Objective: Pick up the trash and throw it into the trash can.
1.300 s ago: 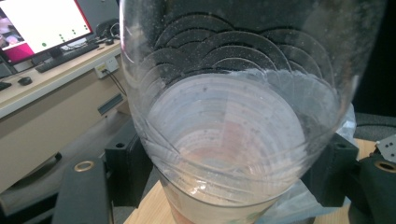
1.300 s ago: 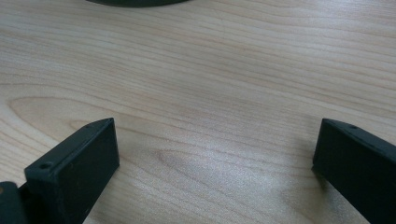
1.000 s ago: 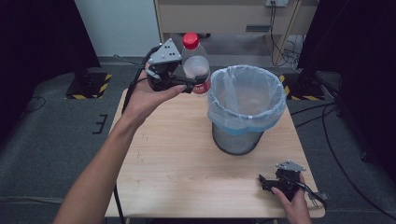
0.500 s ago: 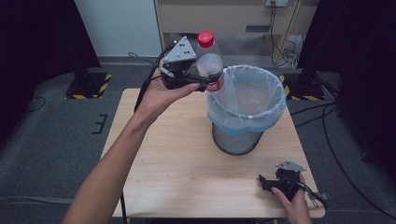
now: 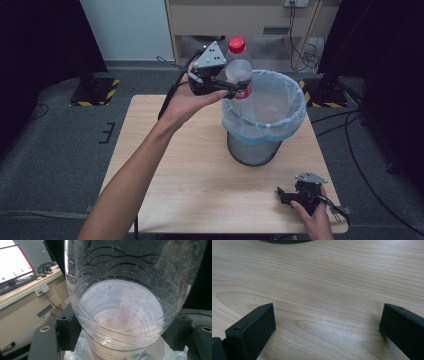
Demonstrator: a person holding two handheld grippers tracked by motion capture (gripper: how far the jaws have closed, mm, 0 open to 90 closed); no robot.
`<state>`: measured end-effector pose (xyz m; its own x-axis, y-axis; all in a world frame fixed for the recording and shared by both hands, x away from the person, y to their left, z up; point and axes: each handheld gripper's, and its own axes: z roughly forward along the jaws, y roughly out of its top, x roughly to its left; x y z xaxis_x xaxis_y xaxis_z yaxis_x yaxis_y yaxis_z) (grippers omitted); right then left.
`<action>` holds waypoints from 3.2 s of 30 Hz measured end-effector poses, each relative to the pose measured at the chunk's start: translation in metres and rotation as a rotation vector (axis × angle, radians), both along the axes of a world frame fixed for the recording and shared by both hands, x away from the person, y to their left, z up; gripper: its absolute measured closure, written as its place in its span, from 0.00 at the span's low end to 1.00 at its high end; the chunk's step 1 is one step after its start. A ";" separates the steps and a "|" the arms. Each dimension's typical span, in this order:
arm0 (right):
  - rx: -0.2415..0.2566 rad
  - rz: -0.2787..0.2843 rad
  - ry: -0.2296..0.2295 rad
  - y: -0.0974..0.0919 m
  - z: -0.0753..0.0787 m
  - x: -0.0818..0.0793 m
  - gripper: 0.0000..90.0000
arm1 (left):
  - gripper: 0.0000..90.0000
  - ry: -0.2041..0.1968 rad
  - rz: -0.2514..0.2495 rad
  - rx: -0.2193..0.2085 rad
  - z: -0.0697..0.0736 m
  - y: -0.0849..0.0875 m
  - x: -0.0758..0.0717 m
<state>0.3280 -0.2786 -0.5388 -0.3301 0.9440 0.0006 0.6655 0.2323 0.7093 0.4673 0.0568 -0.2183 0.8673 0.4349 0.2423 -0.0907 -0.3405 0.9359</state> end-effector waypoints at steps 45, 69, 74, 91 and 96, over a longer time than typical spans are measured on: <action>-0.001 0.007 0.001 0.000 0.000 0.000 0.00 | 0.30 0.090 0.022 0.106 -0.046 -0.043 0.033; -0.001 0.013 0.000 0.000 0.000 -0.001 0.00 | 0.20 0.081 0.049 0.144 -0.047 -0.041 0.030; -0.001 0.013 -0.001 0.000 0.000 -0.001 0.00 | 0.17 0.071 0.048 0.143 -0.043 -0.036 0.024; 0.001 0.016 0.001 0.000 0.000 0.000 0.00 | 0.06 0.121 0.052 0.133 -0.043 -0.024 0.020; 0.000 0.016 0.001 0.000 0.000 0.000 0.00 | 0.06 0.136 0.059 0.126 -0.046 -0.017 0.020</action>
